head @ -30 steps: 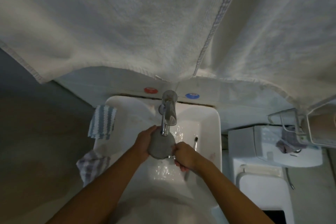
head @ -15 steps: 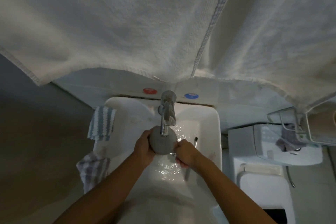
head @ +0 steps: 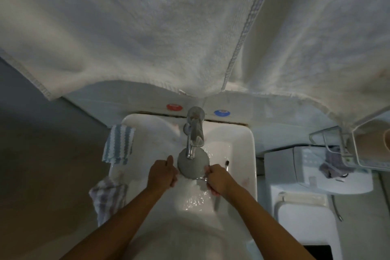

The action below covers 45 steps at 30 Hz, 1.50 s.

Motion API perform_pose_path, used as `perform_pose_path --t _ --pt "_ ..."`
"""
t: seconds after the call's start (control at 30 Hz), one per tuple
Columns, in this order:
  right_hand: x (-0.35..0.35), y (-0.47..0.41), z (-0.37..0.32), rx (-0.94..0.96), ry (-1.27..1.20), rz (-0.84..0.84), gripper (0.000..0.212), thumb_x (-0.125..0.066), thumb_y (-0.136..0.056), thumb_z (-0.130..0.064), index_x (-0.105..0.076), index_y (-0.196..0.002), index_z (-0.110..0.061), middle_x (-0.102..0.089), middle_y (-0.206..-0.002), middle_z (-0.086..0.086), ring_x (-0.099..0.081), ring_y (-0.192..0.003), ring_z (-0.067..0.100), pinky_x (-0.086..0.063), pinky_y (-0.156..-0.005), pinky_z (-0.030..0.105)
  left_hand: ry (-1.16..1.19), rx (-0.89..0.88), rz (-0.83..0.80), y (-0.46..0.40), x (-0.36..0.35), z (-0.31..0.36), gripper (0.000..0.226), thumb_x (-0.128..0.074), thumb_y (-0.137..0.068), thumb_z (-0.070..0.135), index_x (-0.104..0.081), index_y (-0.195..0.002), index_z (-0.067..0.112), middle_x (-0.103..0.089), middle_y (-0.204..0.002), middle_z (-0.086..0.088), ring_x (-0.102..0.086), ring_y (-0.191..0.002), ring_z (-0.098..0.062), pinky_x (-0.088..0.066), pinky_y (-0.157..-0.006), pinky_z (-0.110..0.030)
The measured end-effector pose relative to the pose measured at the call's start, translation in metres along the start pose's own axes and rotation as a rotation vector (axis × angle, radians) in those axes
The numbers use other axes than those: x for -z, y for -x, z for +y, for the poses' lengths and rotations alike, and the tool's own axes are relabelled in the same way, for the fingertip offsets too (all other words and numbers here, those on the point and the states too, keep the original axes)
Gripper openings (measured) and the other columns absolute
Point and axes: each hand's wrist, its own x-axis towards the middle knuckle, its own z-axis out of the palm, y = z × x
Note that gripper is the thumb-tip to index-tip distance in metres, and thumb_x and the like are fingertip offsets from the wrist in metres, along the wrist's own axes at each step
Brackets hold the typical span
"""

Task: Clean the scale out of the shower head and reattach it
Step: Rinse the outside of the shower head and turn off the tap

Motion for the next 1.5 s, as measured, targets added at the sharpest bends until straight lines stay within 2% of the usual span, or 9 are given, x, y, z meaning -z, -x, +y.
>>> perform_pose_path --t 0.13,0.23,0.37,0.5,0.6,0.7,0.9,1.1,1.5 --pt "-0.005 -0.001 0.018 -0.003 -0.156 0.032 0.037 -0.035 -0.103 -0.023 -0.055 -0.081 -0.003 -0.058 -0.055 0.012 -0.05 -0.038 0.018 -0.042 -0.042 0.026 -0.093 -0.361 0.275 0.027 0.019 0.027 0.044 -0.042 -0.098 0.031 -0.044 -0.057 0.015 -0.047 -0.054 0.001 -0.047 -0.052 -0.016 -0.033 -0.051 -0.03" --pt "-0.009 0.003 0.025 0.016 -0.21 -0.002 0.035 -0.039 -0.1 -0.017 -0.055 -0.071 -0.004 -0.059 -0.054 0.01 -0.051 -0.04 0.019 -0.043 -0.045 0.027 0.045 -0.551 0.21 0.054 0.027 0.063 0.043 -0.045 -0.097 0.038 -0.044 -0.06 0.015 -0.042 -0.052 0.006 -0.04 -0.049 -0.009 -0.034 -0.052 -0.029" --pt "-0.014 0.008 0.028 0.002 -0.355 -0.037 0.021 -0.045 -0.088 0.001 -0.053 -0.07 -0.004 -0.054 -0.06 0.013 -0.05 -0.043 0.019 -0.04 -0.045 0.025 -0.146 -0.671 0.174 0.068 0.021 0.089 0.044 -0.055 -0.09 0.044 -0.04 -0.055 0.023 -0.041 -0.046 0.007 -0.039 -0.043 -0.006 -0.027 -0.045 -0.016" --pt "-0.011 0.016 0.027 -0.028 -0.563 -0.058 0.005 -0.047 -0.092 0.002 -0.049 -0.088 -0.001 -0.053 -0.065 0.013 -0.05 -0.044 0.022 -0.042 -0.042 0.026 -0.159 -0.726 0.172 0.064 0.019 0.08 0.045 -0.06 -0.088 0.04 -0.039 -0.053 0.022 -0.039 -0.045 0.005 -0.037 -0.043 -0.009 -0.027 -0.044 -0.015" --pt "-0.008 0.024 0.032 -0.073 -0.671 -0.097 0.016 -0.05 -0.1 -0.015 -0.043 -0.11 -0.006 -0.057 -0.076 0.018 -0.054 -0.046 0.022 -0.046 -0.043 0.027 -0.135 -0.695 0.161 0.064 0.018 0.066 0.049 -0.057 -0.089 0.045 -0.036 -0.051 0.022 -0.037 -0.045 0.005 -0.035 -0.042 -0.008 -0.029 -0.047 -0.023" --pt "-0.013 0.024 0.041 -0.075 -0.567 0.069 0.012 -0.052 -0.097 -0.016 -0.048 -0.099 -0.005 -0.057 -0.064 0.014 -0.045 -0.039 0.017 -0.034 -0.038 0.022 -0.082 -0.69 0.166 0.069 0.018 0.056 0.047 -0.05 -0.094 0.044 -0.042 -0.053 0.022 -0.044 -0.047 0.004 -0.039 -0.045 -0.009 -0.033 -0.049 -0.029" --pt "-0.017 0.022 0.058 -0.088 -0.181 0.367 0.028 -0.06 -0.077 -0.039 -0.058 -0.083 -0.011 -0.068 -0.077 0.011 -0.065 -0.068 0.028 -0.048 -0.059 0.033 -0.049 -0.406 0.079 0.057 0.012 -0.003 0.046 -0.046 -0.097 0.026 -0.054 -0.053 0.018 -0.05 -0.046 0.004 -0.047 -0.05 -0.019 -0.035 -0.055 -0.03" --pt "-0.019 0.014 0.062 -0.126 -0.496 0.334 0.031 -0.054 -0.092 -0.021 -0.055 -0.069 -0.001 -0.051 -0.042 0.009 -0.046 -0.03 0.018 -0.036 -0.04 0.024 -0.089 -0.131 -0.036 0.051 0.016 -0.042 0.038 -0.05 -0.091 0.015 -0.06 -0.054 0.013 -0.047 -0.044 0.003 -0.041 -0.043 -0.015 -0.031 -0.048 -0.025" --pt "-0.013 0.015 0.073 -0.08 -0.486 0.373 0.024 -0.054 -0.087 -0.014 -0.05 -0.065 -0.006 -0.046 -0.049 0.01 -0.04 -0.035 0.018 -0.031 -0.04 0.023 -0.013 0.001 -0.073 0.069 0.005 -0.061 0.031 -0.041 -0.09 0.011 -0.056 -0.063 0.01 -0.044 -0.05 0.0 -0.032 -0.041 -0.013 -0.022 -0.043 -0.021"
